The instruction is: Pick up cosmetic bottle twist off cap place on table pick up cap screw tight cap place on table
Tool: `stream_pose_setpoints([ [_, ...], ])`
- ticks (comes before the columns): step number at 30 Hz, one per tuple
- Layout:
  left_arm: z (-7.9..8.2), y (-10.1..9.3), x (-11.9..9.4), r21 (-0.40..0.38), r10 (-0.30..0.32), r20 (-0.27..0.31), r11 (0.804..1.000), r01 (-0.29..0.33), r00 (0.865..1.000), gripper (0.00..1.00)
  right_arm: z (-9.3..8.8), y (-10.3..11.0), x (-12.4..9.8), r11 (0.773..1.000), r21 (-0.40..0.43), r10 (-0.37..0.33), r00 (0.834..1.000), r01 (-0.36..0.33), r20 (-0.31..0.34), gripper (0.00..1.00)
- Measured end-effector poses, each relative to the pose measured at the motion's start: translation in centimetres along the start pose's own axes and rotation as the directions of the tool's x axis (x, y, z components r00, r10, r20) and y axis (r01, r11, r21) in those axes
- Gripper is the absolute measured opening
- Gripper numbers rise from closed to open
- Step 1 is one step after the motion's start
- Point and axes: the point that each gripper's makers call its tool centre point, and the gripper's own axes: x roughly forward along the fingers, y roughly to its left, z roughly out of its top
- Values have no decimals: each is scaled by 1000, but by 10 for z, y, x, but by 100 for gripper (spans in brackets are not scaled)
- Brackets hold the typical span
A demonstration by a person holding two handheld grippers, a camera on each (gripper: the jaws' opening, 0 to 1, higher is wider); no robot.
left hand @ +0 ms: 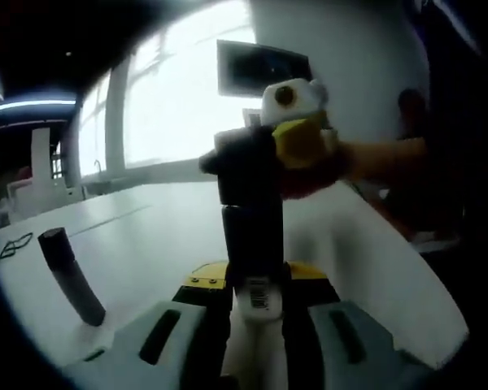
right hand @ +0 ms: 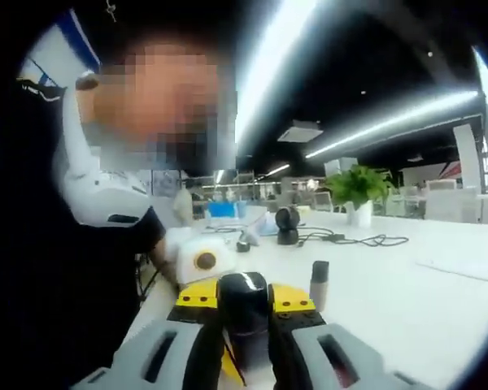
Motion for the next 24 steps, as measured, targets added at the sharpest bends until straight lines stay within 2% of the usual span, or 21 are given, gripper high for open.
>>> stream_pose_setpoints([
  [7,0,-1,-2,-11,7,-3,1000,-7,1000,12,0,0,-2,991,2,-130,991,131,33,15],
  [12,1,-2,-2,-6,6,-1,1000,-6,1000,11,1,1,-4,974,-2,-226,972,227,58,15],
  [20,0,0,-2,-15,14,-4,1000,-14,1000,11,1,-4,-1,932,2,-362,930,362,69,14],
  [24,0,4,-2,-18,29,-6,999,-29,1000,11,1,-8,0,896,20,-443,892,444,90,14],
])
